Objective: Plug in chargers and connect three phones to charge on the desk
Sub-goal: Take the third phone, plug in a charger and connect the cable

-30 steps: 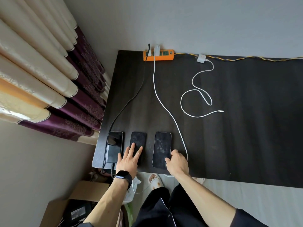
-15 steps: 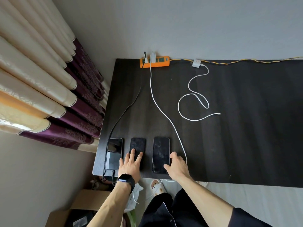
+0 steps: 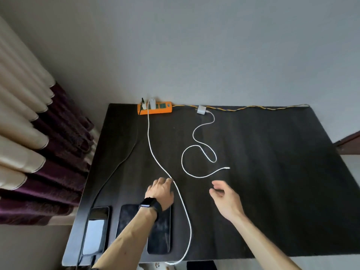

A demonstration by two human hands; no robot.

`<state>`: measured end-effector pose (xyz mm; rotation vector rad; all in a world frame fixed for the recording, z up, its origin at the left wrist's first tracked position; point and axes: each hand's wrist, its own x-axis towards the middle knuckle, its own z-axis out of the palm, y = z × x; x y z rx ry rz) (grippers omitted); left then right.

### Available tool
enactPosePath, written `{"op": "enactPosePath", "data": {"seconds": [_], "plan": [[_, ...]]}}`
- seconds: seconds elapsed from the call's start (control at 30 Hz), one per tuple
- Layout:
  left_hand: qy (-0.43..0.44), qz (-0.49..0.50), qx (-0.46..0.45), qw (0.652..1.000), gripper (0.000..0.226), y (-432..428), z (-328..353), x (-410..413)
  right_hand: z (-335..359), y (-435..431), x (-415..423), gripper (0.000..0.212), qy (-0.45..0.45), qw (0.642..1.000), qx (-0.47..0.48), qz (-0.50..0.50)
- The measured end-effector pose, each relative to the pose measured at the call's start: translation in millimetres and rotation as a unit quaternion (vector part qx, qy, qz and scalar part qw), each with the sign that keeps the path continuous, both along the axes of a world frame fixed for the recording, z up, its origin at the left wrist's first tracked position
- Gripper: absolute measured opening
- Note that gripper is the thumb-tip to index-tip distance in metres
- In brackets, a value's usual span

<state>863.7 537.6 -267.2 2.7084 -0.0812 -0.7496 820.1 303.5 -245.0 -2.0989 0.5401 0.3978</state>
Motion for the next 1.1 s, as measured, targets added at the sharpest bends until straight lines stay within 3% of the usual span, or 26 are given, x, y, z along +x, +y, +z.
{"op": "enactPosePath", "data": {"seconds": [0.2, 0.4, 0.5, 0.6, 0.7, 0.8, 0.93, 1.0, 1.1], "plan": [[-0.036, 0.008, -0.053, 0.998, 0.065, -85.9, 15.6, 70.7, -31.5, -83.8, 47.8, 0.046, 0.045, 0.990, -0.119, 0.065], [-0.030, 0.125, -0.072, 0.989, 0.073, -141.8, -3.3, 127.0, -80.4, -132.9, 47.3, 0.072, 0.158, 0.931, -0.234, 0.231], [-0.042, 0.160, -0.009, 0.986, 0.081, -154.9, -14.3, 154.1, -90.6, -144.8, 38.7, 0.077, 0.120, 0.918, -0.265, 0.271], [-0.010, 0.088, 0.088, 0.992, 0.078, -161.7, -25.5, 166.4, -94.8, -153.8, 38.4, 0.076, 0.105, 0.912, -0.270, 0.289], [0.029, 0.022, 0.139, 0.990, 0.058, -173.1, -32.2, 159.7, -95.3, -157.8, 39.7, 0.075, 0.115, 0.913, -0.262, 0.291], [0.084, 0.056, 0.105, 0.989, 0.051, -180.2, -31.9, 139.7, -91.5, -159.9, 40.4, 0.070, 0.128, 0.923, -0.230, 0.280], [0.163, -0.057, 0.080, 0.982, 0.034, -177.3, -35.1, 112.7, -79.3, -160.6, 60.2, 0.057, 0.115, 0.955, -0.174, 0.212], [0.199, -0.062, 0.057, 0.976, 0.026, -173.4, -38.0, 101.6, -70.1, -157.8, 77.3, 0.051, 0.085, 0.973, -0.151, 0.150], [0.130, 0.015, 0.038, 0.991, 0.025, -161.7, -34.8, 104.4, -58.1, -148.8, 113.0, 0.046, 0.038, 0.983, -0.145, 0.110]]}}
